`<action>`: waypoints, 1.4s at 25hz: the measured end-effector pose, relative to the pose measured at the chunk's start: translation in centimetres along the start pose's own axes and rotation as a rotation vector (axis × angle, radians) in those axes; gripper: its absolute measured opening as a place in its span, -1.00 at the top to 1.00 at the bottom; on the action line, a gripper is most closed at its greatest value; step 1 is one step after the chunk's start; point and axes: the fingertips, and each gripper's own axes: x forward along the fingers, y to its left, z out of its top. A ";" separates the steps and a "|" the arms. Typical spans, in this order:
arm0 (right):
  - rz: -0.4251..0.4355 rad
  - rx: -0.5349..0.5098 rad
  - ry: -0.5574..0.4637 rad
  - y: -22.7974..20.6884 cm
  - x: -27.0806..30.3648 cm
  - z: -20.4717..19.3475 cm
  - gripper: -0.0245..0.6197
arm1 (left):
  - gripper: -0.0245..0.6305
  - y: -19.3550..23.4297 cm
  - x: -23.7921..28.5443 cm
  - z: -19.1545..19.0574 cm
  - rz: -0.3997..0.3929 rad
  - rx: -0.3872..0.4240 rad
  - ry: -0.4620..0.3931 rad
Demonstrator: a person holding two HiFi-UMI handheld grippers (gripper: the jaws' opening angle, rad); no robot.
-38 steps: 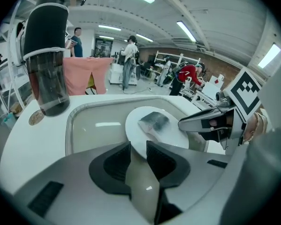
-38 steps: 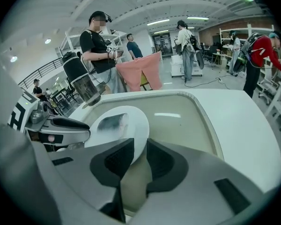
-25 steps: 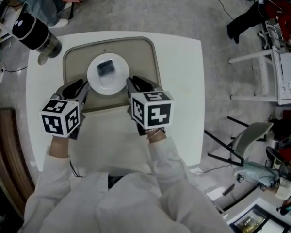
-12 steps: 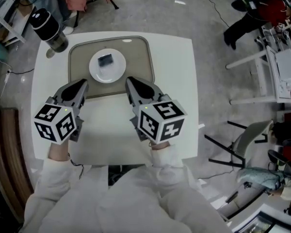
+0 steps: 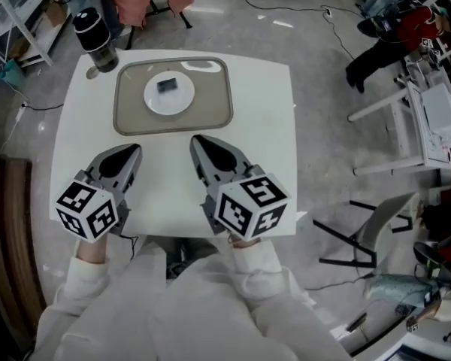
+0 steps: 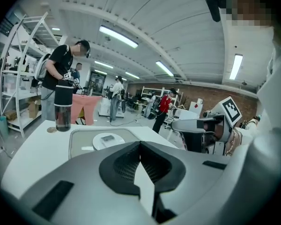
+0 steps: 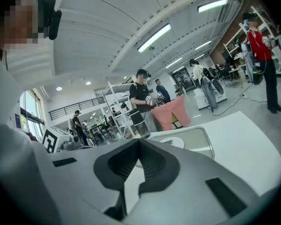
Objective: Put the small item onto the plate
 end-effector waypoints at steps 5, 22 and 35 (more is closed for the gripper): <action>0.042 -0.029 0.007 2.2 -1.9 -1.1 0.88 | 0.90 -3.1 -1.7 -1.5 -0.029 -0.016 -0.005; 0.013 -0.083 0.012 5.5 -4.5 -3.6 0.88 | 0.90 -7.7 -2.6 -1.9 -0.119 -0.060 -0.038; -0.016 -0.171 0.025 7.1 -4.6 -3.5 0.88 | 0.90 -7.5 -4.0 -0.9 -0.167 -0.026 -0.063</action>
